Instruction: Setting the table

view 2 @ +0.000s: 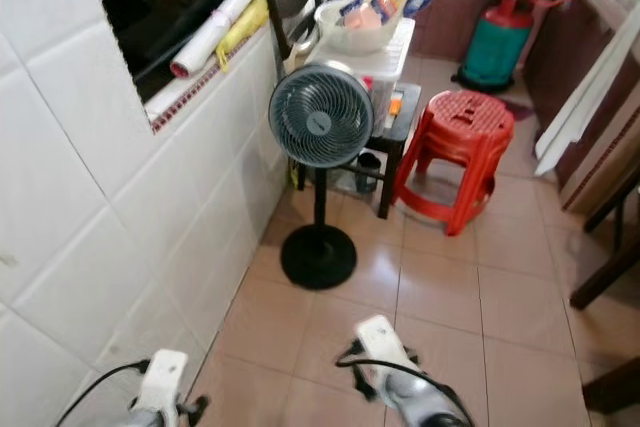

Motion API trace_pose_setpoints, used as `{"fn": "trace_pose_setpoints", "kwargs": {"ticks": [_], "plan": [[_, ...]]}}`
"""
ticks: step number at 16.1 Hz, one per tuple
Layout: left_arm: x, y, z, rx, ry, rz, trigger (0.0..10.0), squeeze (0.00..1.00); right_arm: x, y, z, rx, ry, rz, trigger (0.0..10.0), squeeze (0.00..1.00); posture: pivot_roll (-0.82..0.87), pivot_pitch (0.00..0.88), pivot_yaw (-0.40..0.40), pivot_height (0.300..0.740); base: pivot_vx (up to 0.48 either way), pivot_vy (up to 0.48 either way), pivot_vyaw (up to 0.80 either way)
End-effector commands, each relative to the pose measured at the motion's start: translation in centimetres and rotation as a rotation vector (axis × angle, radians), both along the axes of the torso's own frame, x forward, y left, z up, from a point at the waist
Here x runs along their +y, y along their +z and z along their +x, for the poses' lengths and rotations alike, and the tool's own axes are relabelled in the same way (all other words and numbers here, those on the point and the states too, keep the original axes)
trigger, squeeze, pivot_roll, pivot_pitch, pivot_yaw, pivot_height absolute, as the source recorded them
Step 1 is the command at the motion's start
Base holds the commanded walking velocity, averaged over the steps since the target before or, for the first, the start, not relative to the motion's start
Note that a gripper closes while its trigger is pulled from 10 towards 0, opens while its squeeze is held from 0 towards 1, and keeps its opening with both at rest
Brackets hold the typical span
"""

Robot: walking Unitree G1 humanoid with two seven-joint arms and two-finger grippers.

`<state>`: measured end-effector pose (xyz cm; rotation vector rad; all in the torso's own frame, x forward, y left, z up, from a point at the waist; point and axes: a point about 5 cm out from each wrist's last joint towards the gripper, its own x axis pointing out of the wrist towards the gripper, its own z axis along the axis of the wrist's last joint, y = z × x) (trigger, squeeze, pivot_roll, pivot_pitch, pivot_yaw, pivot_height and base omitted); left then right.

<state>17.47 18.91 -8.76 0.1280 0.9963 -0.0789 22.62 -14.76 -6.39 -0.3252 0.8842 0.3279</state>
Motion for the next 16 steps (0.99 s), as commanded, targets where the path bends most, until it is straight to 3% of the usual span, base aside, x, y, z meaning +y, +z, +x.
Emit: {"fn": "trace_pose_setpoints", "kwargs": {"ticks": [1,8,16], "plan": [[-0.28,0.06,0.23,-0.004,0.001,0.000,10.0,0.00,-0.58,-0.10,-0.17,0.008,-0.015,-0.013,10.0,0.00,-0.03,0.000,0.030,0.740,0.000,0.000,0.00],[0.08,0.05,0.18,0.006,0.011,0.029,10.0,0.00,-0.41,-0.16,-0.24,0.019,-0.031,0.004,10.0,0.00,-0.03,0.000,0.046,0.740,0.000,0.000,0.00],[-0.25,0.17,0.53,0.003,-0.040,0.042,10.0,0.00,-0.86,-0.18,-0.23,0.028,-0.077,-0.003,10.0,0.00,-0.09,0.000,0.063,0.740,0.000,0.000,-0.80]]}}
